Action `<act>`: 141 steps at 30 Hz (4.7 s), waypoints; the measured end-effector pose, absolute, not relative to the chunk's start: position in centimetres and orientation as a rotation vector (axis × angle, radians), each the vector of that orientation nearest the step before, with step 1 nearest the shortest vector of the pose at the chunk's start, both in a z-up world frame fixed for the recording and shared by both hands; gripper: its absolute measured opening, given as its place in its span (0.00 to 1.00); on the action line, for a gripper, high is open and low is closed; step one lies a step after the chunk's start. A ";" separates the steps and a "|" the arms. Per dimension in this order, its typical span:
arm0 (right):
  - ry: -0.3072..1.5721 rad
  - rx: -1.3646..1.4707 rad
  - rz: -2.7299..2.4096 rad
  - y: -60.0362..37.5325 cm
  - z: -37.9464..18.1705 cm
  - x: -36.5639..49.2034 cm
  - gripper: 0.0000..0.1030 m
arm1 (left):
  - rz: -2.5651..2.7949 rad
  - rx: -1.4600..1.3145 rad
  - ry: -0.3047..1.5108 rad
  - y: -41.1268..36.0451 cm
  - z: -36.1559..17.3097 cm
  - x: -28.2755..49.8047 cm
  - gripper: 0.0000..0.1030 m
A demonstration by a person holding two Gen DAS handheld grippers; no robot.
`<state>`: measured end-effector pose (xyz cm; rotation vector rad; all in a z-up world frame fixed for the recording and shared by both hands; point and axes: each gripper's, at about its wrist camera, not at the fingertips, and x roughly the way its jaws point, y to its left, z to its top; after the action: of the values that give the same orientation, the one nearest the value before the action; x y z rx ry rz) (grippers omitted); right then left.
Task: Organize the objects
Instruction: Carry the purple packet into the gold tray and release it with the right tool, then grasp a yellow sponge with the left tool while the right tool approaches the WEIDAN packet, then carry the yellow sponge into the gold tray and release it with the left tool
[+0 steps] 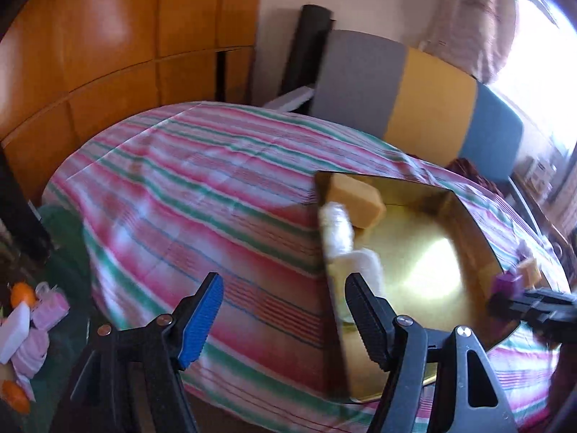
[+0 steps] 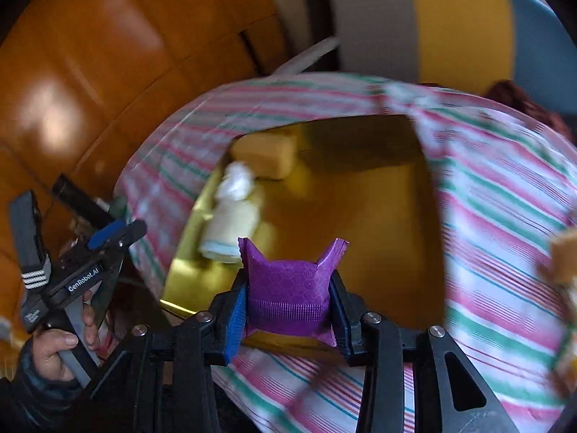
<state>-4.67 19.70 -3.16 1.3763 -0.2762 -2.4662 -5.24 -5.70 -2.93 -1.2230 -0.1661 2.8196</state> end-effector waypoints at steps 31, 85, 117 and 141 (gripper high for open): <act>-0.397 1.378 -2.367 15.9 -6.9 -4.6 0.75 | 2.763 -1.201 -0.088 -3.5 -3.1 -4.2 0.69; -0.309 1.902 -2.690 50.2 -11.8 4.5 0.72 | 2.018 -1.079 0.386 29.1 -2.0 -2.0 0.68; -0.296 1.908 -2.654 50.8 -12.2 7.2 0.57 | 1.840 -1.113 0.605 47.9 -10.3 -9.7 0.59; -0.213 1.876 -2.699 52.4 -11.8 10.6 0.50 | 2.024 -1.074 0.284 30.8 -3.1 -1.7 0.55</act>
<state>10.58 52.41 -11.82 1.8763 -0.2134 -2.6993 -1.70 30.83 -3.13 -1.0738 0.2841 2.0244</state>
